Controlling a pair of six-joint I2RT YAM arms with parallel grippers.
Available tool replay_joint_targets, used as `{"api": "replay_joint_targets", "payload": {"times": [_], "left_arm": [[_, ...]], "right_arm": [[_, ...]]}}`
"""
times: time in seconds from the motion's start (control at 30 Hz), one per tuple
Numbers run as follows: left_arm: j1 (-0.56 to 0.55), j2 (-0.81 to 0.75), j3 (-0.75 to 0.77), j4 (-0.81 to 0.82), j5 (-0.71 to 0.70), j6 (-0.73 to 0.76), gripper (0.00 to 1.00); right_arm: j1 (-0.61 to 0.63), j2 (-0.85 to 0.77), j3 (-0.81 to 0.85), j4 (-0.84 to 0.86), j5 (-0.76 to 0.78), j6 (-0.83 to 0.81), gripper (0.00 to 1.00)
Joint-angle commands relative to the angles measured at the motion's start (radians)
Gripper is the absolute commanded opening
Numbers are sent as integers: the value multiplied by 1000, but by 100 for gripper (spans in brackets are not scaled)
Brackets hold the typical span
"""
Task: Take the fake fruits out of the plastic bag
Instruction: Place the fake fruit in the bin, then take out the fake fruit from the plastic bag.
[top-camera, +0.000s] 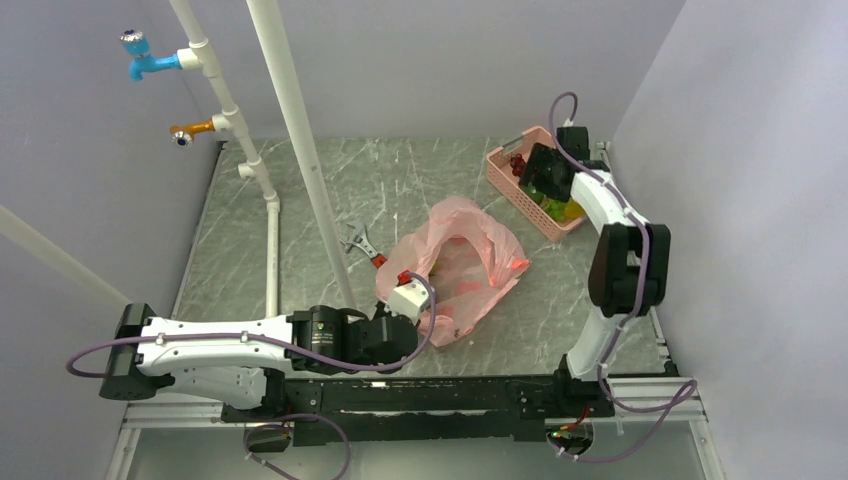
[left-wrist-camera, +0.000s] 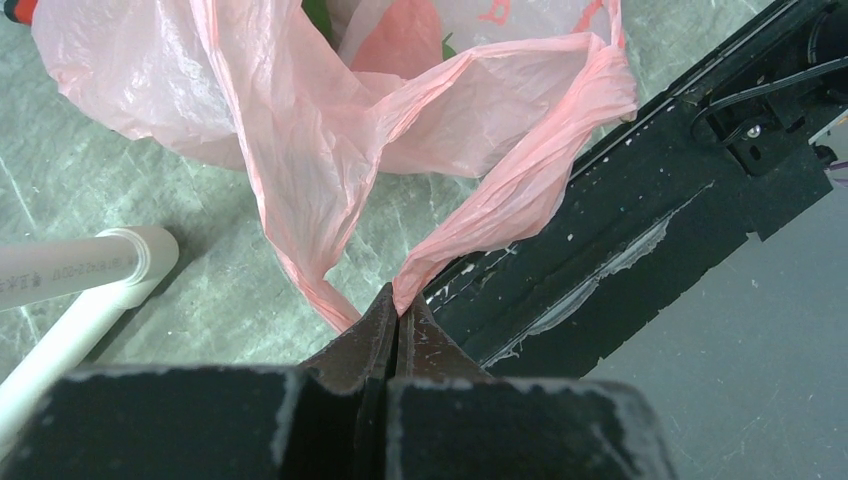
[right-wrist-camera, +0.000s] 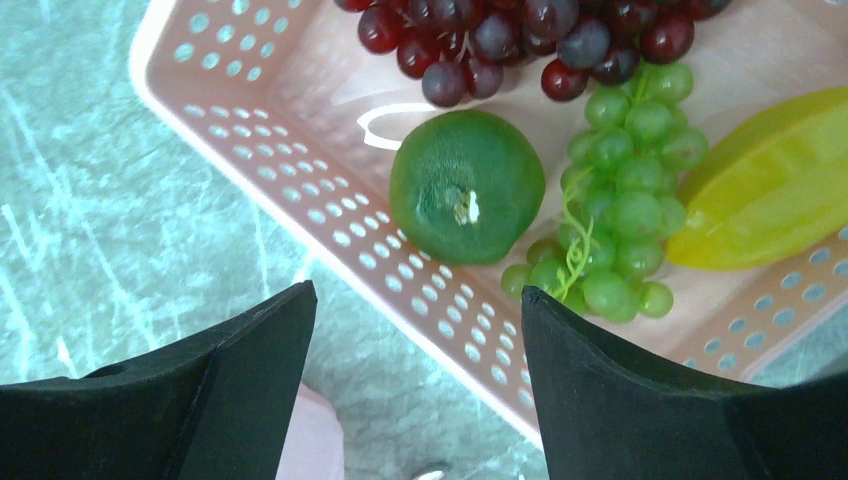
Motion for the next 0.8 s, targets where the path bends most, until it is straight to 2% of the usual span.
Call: {"api": "replay_joint_targets", "payload": {"times": [0.0, 0.3, 0.4, 0.57, 0.77], "left_arm": [[-7, -2, -23, 58, 16, -21, 0], [-7, 36, -6, 51, 11, 13, 0], [-7, 39, -11, 65, 15, 16, 0], [-7, 35, -33, 96, 28, 16, 0], [-7, 30, -41, 103, 20, 20, 0]], "right_arm": [[1, -176, -188, 145, -94, 57, 77], [51, -428, -574, 281, -181, 119, 75], [75, -509, -670, 280, -169, 111, 75], [76, -698, -689, 164, -56, 65, 74], [123, -942, -640, 93, -45, 6, 73]]}}
